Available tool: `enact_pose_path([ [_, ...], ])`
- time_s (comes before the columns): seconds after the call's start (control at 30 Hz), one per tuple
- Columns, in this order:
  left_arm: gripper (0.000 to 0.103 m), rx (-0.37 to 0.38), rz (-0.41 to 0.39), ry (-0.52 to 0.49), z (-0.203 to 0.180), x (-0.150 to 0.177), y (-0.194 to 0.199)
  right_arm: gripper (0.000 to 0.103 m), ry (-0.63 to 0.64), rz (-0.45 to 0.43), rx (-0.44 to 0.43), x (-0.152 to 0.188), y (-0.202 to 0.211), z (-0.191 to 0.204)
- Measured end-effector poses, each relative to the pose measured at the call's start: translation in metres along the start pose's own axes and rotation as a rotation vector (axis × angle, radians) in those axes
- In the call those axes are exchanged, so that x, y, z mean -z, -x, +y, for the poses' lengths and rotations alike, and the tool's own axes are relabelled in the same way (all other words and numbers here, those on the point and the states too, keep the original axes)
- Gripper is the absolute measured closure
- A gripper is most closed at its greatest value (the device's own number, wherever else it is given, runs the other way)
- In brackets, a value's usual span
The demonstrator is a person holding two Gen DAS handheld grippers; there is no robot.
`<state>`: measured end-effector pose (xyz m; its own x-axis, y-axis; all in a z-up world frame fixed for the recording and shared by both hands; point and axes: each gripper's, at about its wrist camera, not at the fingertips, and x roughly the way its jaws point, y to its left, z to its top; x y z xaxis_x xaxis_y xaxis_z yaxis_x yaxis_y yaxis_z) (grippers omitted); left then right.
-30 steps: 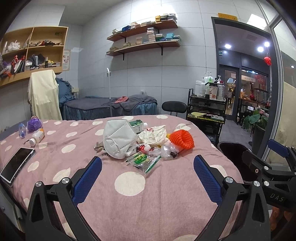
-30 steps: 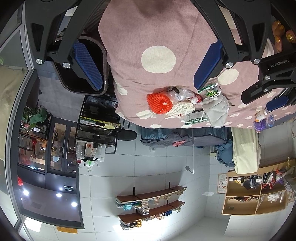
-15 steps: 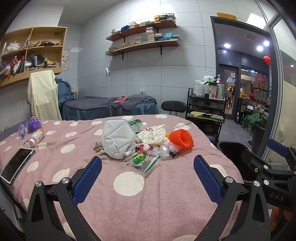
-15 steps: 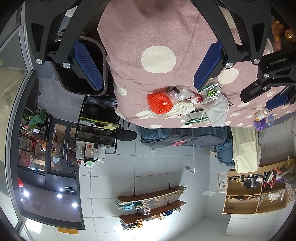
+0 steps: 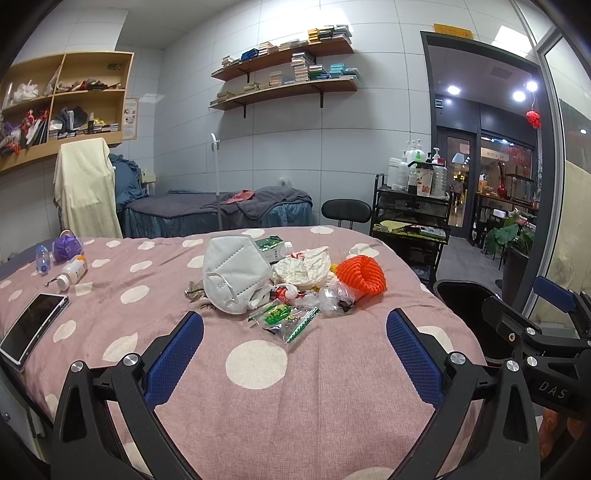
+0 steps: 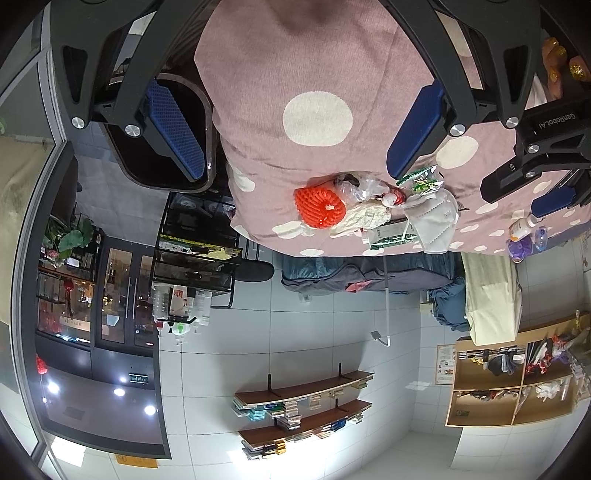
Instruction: Collect trash
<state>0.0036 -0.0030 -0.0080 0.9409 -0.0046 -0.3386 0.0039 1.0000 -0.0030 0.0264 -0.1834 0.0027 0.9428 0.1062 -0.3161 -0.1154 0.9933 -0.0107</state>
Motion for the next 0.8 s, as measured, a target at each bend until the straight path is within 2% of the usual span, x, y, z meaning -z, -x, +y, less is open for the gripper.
enact_pose_path([
  [0.63, 0.006, 0.003, 0.005, -0.002, -0.001, 0.005, -0.002, 0.005, 0.005, 0.007, -0.004, 0.001, -0.003, 0.002],
  [0.8, 0.006, 0.007, 0.059, -0.011, 0.002, 0.009, -0.014, 0.005, 0.026, 0.042, -0.010, 0.000, -0.015, 0.005],
])
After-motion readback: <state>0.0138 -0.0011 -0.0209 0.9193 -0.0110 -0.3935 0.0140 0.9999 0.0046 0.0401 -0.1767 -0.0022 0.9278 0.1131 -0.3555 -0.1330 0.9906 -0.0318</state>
